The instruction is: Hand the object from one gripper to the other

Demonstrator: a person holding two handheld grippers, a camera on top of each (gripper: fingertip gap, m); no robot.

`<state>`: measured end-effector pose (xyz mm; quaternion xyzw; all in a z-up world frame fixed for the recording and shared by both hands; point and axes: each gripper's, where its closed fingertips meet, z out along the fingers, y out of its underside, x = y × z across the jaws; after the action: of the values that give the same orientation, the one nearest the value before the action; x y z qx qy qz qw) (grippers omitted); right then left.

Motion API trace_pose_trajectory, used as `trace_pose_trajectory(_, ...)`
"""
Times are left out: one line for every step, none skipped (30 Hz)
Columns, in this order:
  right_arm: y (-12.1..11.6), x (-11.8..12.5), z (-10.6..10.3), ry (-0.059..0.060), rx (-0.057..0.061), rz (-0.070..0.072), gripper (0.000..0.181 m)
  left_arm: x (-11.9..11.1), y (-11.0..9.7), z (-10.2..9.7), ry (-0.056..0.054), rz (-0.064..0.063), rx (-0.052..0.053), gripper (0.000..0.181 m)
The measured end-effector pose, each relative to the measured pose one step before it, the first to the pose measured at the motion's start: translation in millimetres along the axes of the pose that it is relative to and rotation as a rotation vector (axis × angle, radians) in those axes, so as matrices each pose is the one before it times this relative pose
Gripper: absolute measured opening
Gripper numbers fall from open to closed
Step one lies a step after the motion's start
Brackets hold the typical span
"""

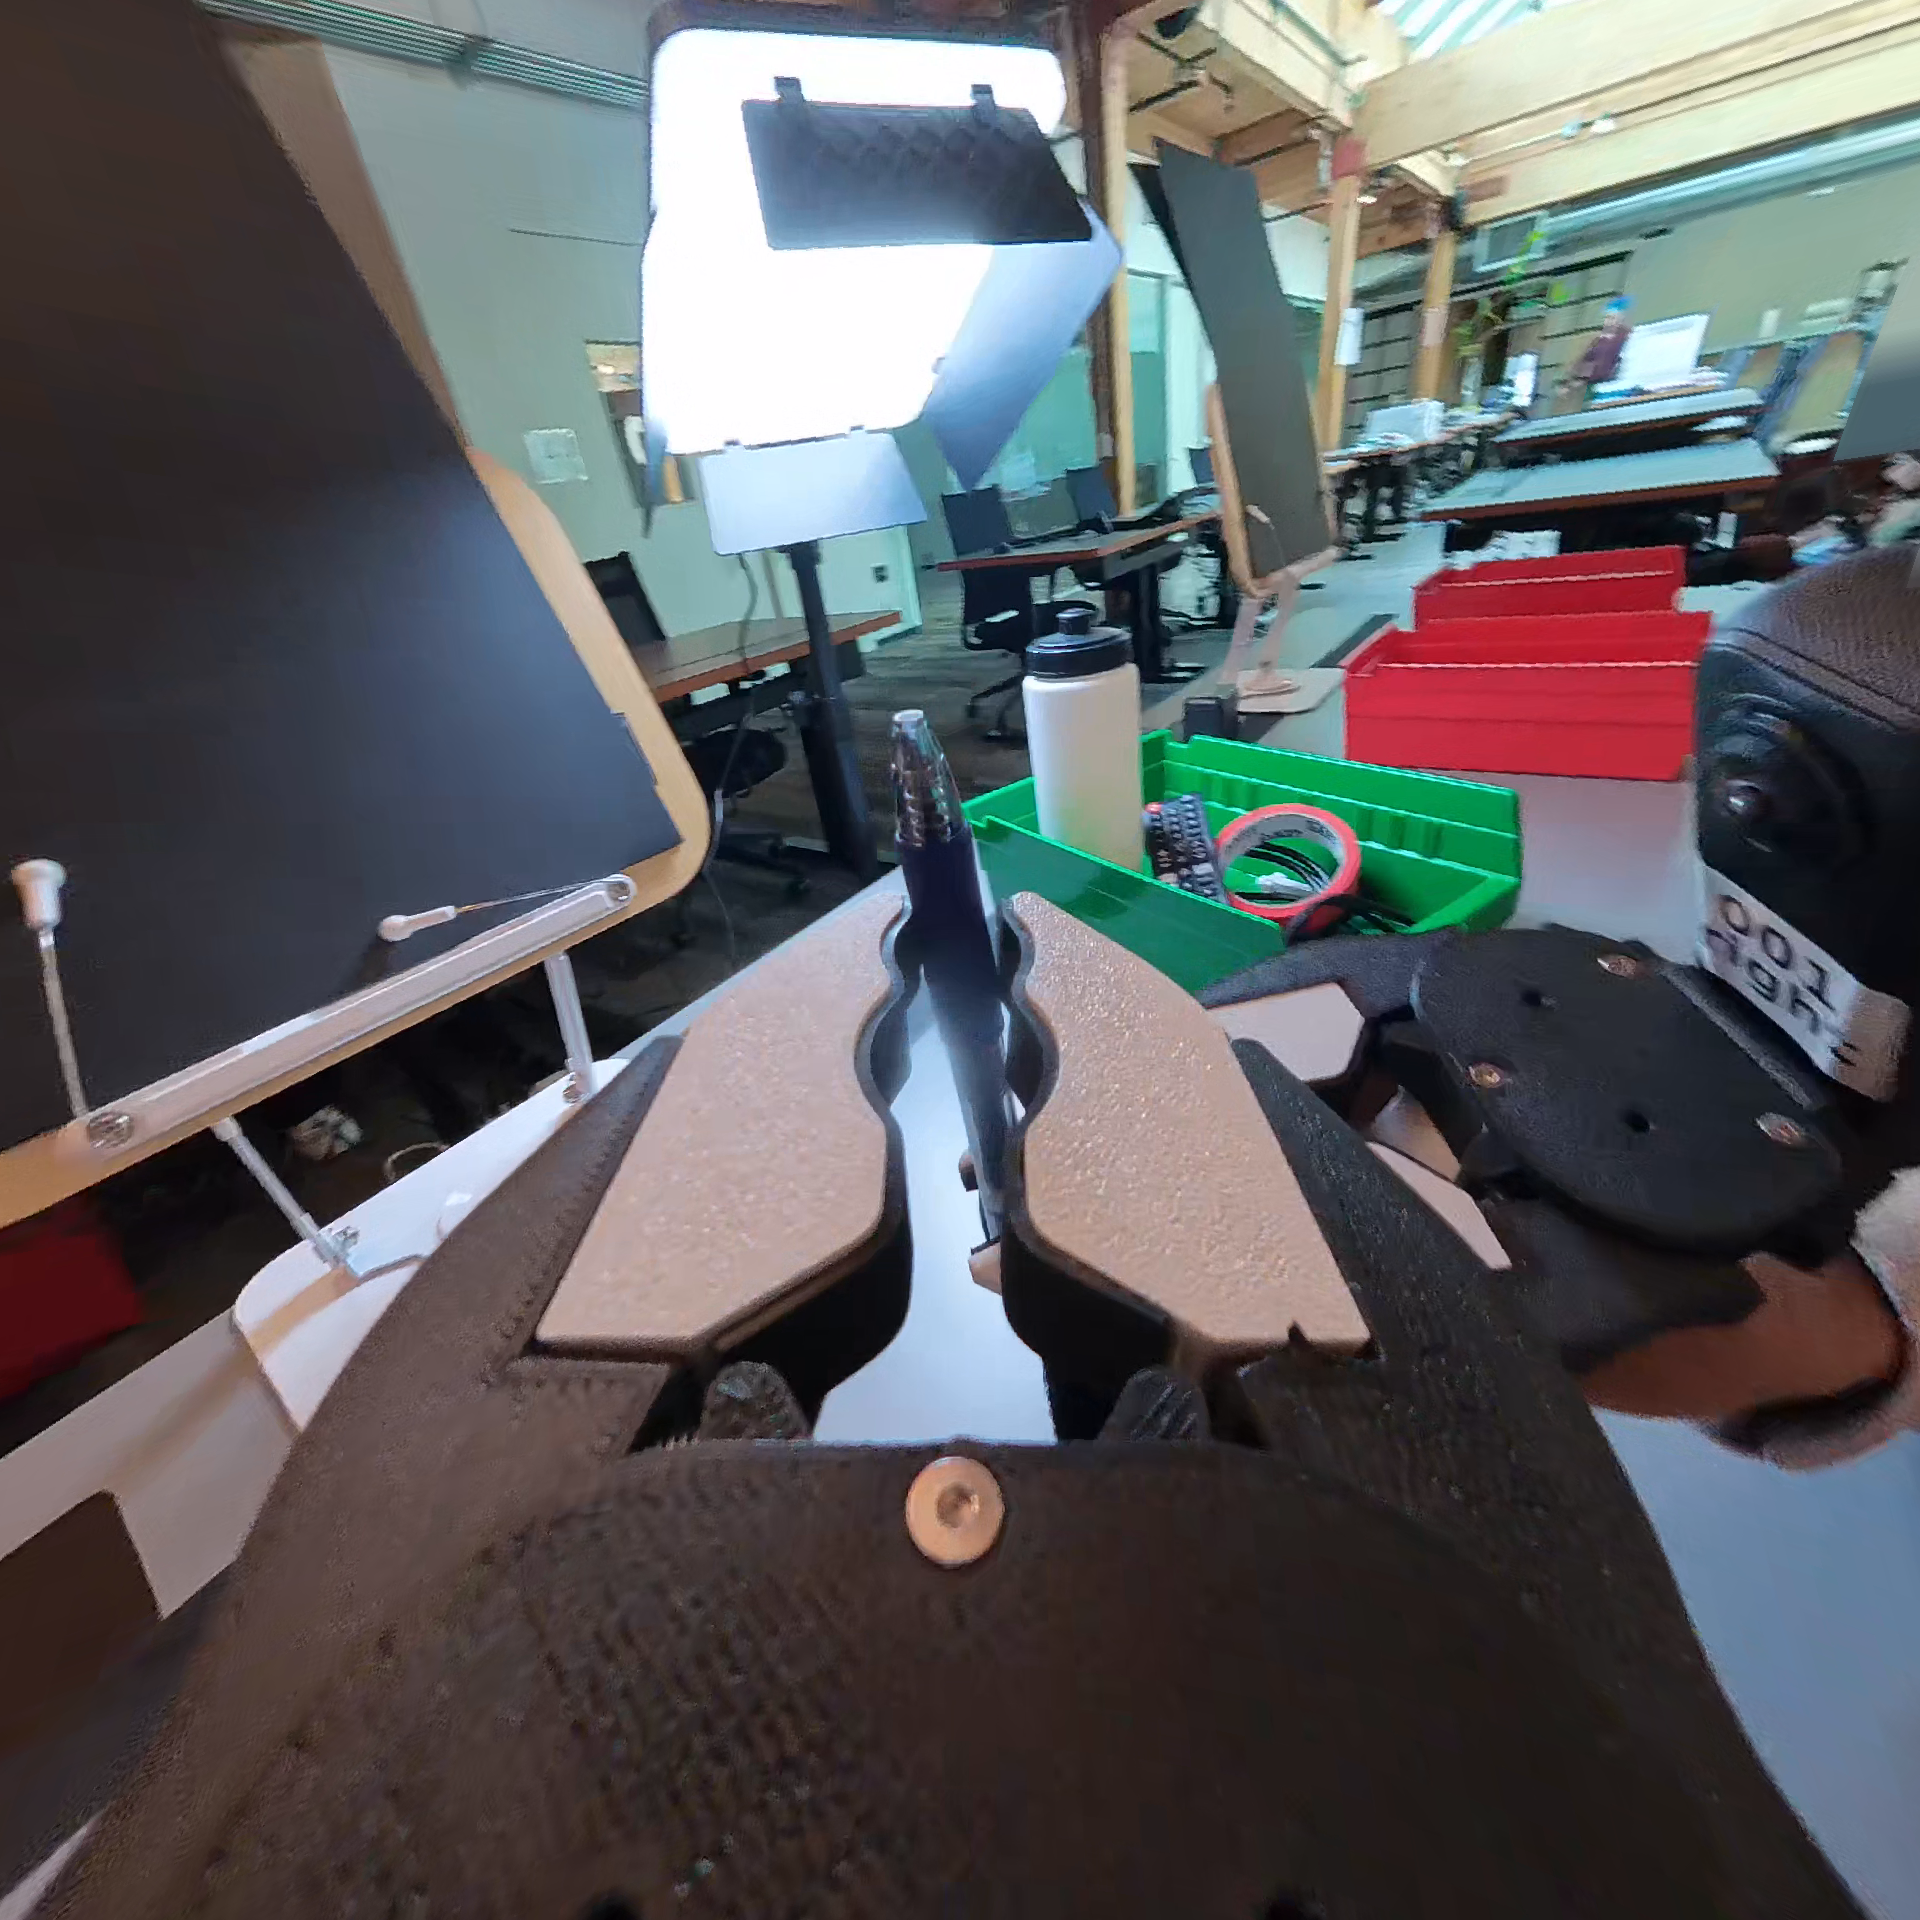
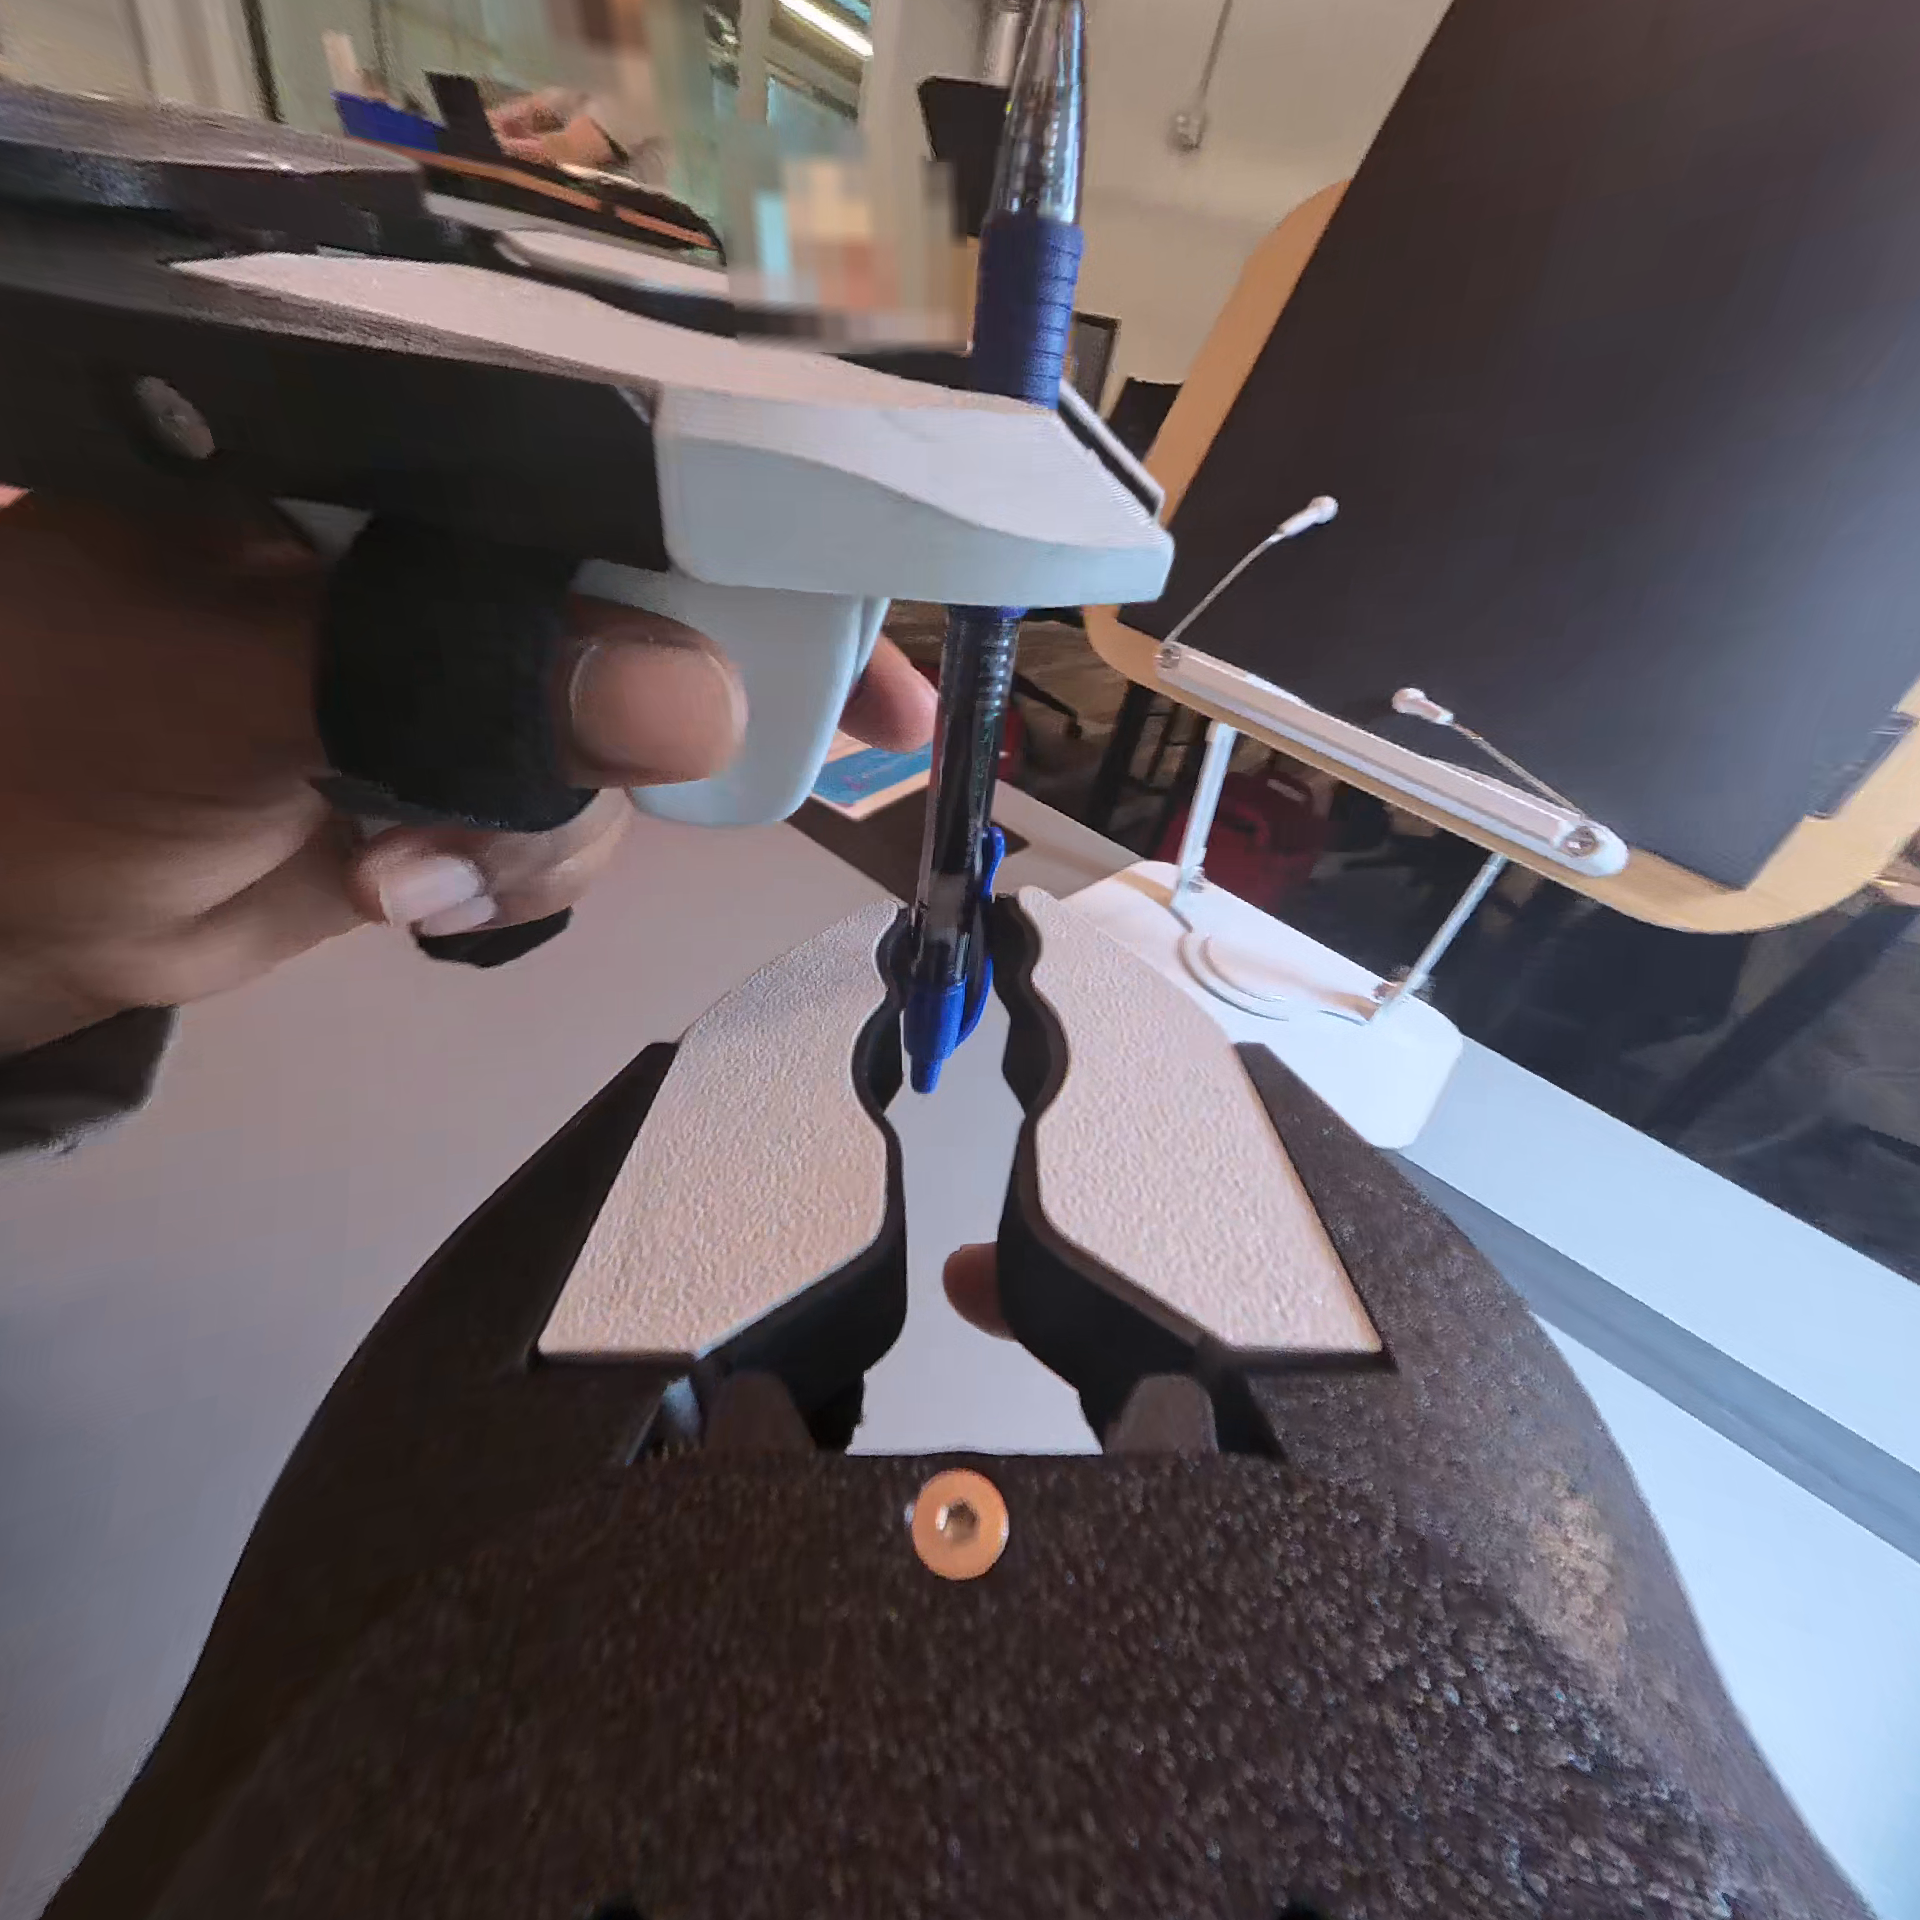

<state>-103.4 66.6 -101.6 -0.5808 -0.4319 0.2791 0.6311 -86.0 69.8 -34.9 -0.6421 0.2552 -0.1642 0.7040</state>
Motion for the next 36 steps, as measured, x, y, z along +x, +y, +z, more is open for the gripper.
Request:
trace_pose_trajectory(-4.11,-4.54,-0.79,-0.0605,0.0172,0.0051,0.015,4.63,-3.61,-2.01,0.0675,-0.0038,0.0033,0.013)
trace_pose_trajectory(-9.09,-8.59,-3.12,-0.0975,0.0535,-0.0081,0.017,6.71,-6.83,-3.98,0.0865,-0.0028,0.0258,0.013)
trace_pose_trajectory(-9.66,-12.04,-4.44,-0.1254,0.0543,-0.0165,0.024,5.86,-5.57,-4.45,0.0844,-0.0146,0.0145,0.013)
trace_pose_trajectory(-6.1,-13.92,-4.39,-0.1374,0.0232,-0.0083,0.031,8.72,-2.98,-4.5,0.1124,-0.0447,-0.0105,0.012)
trace_pose_trajectory(-4.76,-16.87,-4.99,-0.1546,0.0129,0.0205,0.032,15.0,-6.34,-6.16,0.151,-0.0484,0.0191,0.012)
trace_pose_trajectory(-5.24,-14.78,-4.38,-0.1283,0.0182,0.0474,0.037,14.14,-8.87,-6.49,0.1229,-0.0334,0.0508,0.012)
trace_pose_trajectory(-4.67,-11.47,-3.06,-0.0959,0.0217,0.0486,0.038,14.02,-7.32,-4.77,0.1091,-0.0189,0.0489,0.012)
trace_pose_trajectory(-2.95,-10.36,-1.34,-0.0826,0.0177,0.0506,0.04,15.67,-5.36,-2.31,0.1166,-0.0219,0.0381,0.012)
trace_pose_trajectory(-2.82,-8.98,0.58,-0.072,0.0248,0.0608,0.044,12.41,-3.4,0.13,0.0939,-0.0296,0.0314,0.012)
trace_pose_trajectory(-2.0,-6.36,2.17,-0.0559,0.0252,0.0607,0.046,11.2,-2.03,1.72,0.0863,-0.0245,0.0296,0.012)
trace_pose_trajectory(-0.85,-7.96,2.78,-0.0647,0.0212,0.054,0.046,10.1,-1.05,2.5,0.079,-0.0172,0.0306,0.012)
trace_pose_trajectory(0.28,-7.91,3.53,-0.0613,0.0167,0.0491,0.046,6.42,-0.21,3.03,0.0545,-0.0124,0.0269,0.012)
trace_pose_trajectory(2.05,-6.03,4.27,-0.0459,0.0027,0.0346,0.044,2.16,0.84,2.67,0.0273,-0.0091,0.0176,0.012)
trace_pose_trajectory(2.5,-6.18,4.1,-0.0419,-0.0015,0.018,0.04,1.48,1.71,2.08,0.0209,-0.0081,0.0067,0.012)
trace_pose_trajectory(1.55,-6.18,3.37,-0.038,-0.0004,0.0085,0.027,1.68,2.12,1.33,0.0191,-0.0082,-0.0022,0.012)
trace_pose_trajectory(1.36,-2.88,2.58,-0.0137,-0.0069,-0.0003,0.013,-0.49,1.3,0.5,0.0,-0.0016,-0.0034,0.012)
trace_pose_trajectory(-0.22,1.47,1.32,0.0179,-0.0071,-0.0114,0.013,-2.41,-0.46,-0.36,-0.017,0.0035,0.0016,0.013)
trace_pose_trajectory(-3.02,4.28,-1.0,0.0383,0.0046,-0.0222,0.012,-5.98,-2.24,-1.27,-0.0435,0.0035,0.0082,0.014)
trace_pose_trajectory(-5.2,5.85,-3.05,0.045,0.0182,-0.0127,0.012,-10.32,-4.02,-2.32,-0.0757,0.0093,0.0151,0.014)
trace_pose_trajectory(-6.37,7.94,-4.37,0.0502,0.0272,0.0022,0.012,-12.29,-4.22,-2.6,-0.0933,0.0175,0.0157,0.015)
trace_pose_trajectory(-8.68,10.93,-5.29,0.0696,0.045,-0.0098,0.011,-13.32,-2.34,-2.48,-0.1039,0.0258,0.0038,0.017)
trace_pose_trajectory(-9.32,13.44,-5.79,0.0961,0.0496,-0.0267,0.011,-13.41,0.65,-1.75,-0.1033,0.0281,-0.0167,0.018)
trace_pose_trajectory(-6.54,13.17,-4.87,0.096,0.0278,-0.0361,0.011,-10.71,3.23,-0.57,-0.0831,0.025,-0.032,0.022)
trace_pose_trajectory(-4.27,15.01,-3.96,0.1113,0.0122,-0.0346,0.011,-7.56,3.59,0.66,-0.0612,0.0166,-0.0319,0.024)
trace_pose_trajectory(-3.16,16.46,-3.58,0.1241,0.0103,-0.0366,0.011,-5.62,2.69,1.46,-0.0479,0.0091,-0.0217,0.026)
trace_pose_trajectory(-0.47,12.67,-2.0,0.0978,-0.004,-0.0383,0.011,-4.51,2.28,1.69,-0.0424,0.0071,-0.0139,0.026)
trace_pose_trajectory(1.83,9.67,-0.79,0.0835,-0.0145,-0.0481,0.012,-3.42,2.91,2.23,-0.0361,0.0102,-0.0142,0.027)
trace_pose_trajectory(2.44,9.29,-0.36,0.0899,-0.0135,-0.0534,0.011,-4.02,4.93,2.6,-0.0396,0.0119,-0.0255,0.027)
trace_pose_trajectory(3.09,5.05,0.38,0.063,-0.0166,-0.0503,0.011,-4.39,6.16,2.76,-0.0419,0.0186,-0.0338,0.027)
trace_pose_trajectory(2.89,5.71,0.36,0.0705,-0.016,-0.0368,0.011,-3.6,5.44,2.35,-0.0381,0.027,-0.0269,0.028)
trace_pose_trajectory(0.9,2.64,0.06,0.0478,-0.004,-0.0296,0.011,-4.75,5.17,2.09,-0.0451,0.0255,-0.0237,0.026)
trace_pose_trajectory(1.54,0.58,0.18,0.0322,-0.0139,-0.0293,0.011,-4.56,4.22,1.57,-0.0422,0.0245,-0.0179,0.023)
trace_pose_trajectory(1.36,0.21,0.28,0.0312,-0.0157,-0.0345,0.011,-2.33,2.41,0.98,-0.0242,0.0217,-0.0035,0.018)
trace_pose_trajectory(1.04,-0.75,0.17,0.0226,-0.0125,-0.0256,0.012,1.14,0.54,0.48,0.002,0.0165,0.0066,0.012)
trace_pose_trajectory(-0.34,-0.11,-0.39,0.0182,-0.0015,-0.0111,0.012,1.69,-0.08,-0.2,0.0083,0.0123,0.0065,0.01)
trace_pose_trajectory(-0.15,-0.84,-0.2,0.0022,-0.0046,-0.0054,0.012,0.65,-0.11,-0.7,0.0058,0.0121,-0.0014,0.01)
